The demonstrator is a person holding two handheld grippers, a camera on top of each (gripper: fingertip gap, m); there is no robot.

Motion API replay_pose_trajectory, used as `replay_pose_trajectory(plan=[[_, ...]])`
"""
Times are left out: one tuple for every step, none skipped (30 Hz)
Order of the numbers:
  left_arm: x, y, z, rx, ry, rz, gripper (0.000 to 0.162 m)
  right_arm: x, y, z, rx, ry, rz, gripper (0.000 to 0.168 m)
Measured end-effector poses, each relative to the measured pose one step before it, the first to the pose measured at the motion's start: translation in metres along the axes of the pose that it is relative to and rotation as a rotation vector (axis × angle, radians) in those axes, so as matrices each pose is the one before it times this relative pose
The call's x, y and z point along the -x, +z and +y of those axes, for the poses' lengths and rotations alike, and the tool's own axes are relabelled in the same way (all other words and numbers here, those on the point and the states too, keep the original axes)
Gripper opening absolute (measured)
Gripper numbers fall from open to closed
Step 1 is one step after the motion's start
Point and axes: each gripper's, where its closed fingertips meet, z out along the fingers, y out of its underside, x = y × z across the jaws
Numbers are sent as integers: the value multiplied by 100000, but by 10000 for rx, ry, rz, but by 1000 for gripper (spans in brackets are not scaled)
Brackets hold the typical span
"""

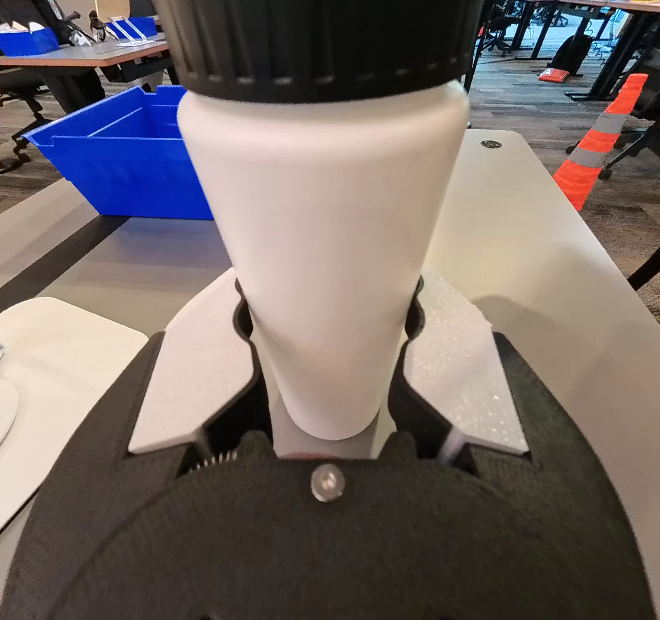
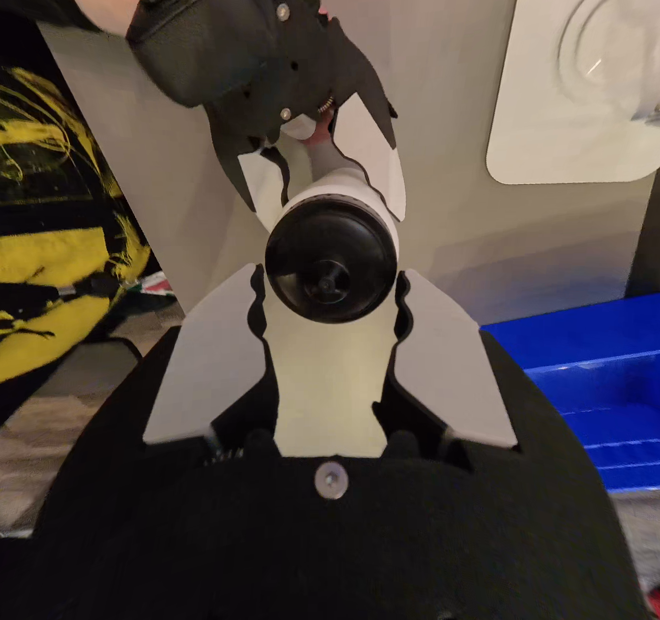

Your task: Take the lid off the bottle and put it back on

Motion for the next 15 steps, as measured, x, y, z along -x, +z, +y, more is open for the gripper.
replay_pose_trajectory(plan=[[3,3,-5,-4,-5,-5,85,-12,353,80,-40,145,67,73],[8,-9,11,17,5,-9,85,-138,340,82,9,85,173,75],[2,-1,-3,6,4,-6,85,8,271,75,35,147,36,76],[1,-3,7,-3,-6,-9,85,151,163,-11,6,117,-104,74],[28,-35,0,-8,-21,0,85,-21,39,-107,-52,28,7,74],[24,-20,7,-8,-15,4,85,-13,-6,-83,-57,32,-32,74],[34,-13,8,-6,-17,0,85,0,-5,-83,-56,93,-77,74],[29,-18,4,-10,-21,-3,85,-17,-18,-100,-60,91,-102,73],[27,0,-2,-2,-15,-1,85,-10,-10,-68,-31,0,-93,73],[1,-6,-4,5,13,7,85,7,-4,13,49,-197,-33,73],[-20,7,10,1,11,15,85,-15,18,33,135,-432,70,73],[-22,-13,-14,-15,12,11,85,-12,-17,24,159,-581,92,73],[-24,15,3,6,3,12,85,-27,-29,57,209,-548,34,73],[-28,30,0,16,18,9,85,-15,-24,157,371,-599,-3,73],[-93,26,-25,-6,60,24,85,2,-33,213,530,-949,66,73]])
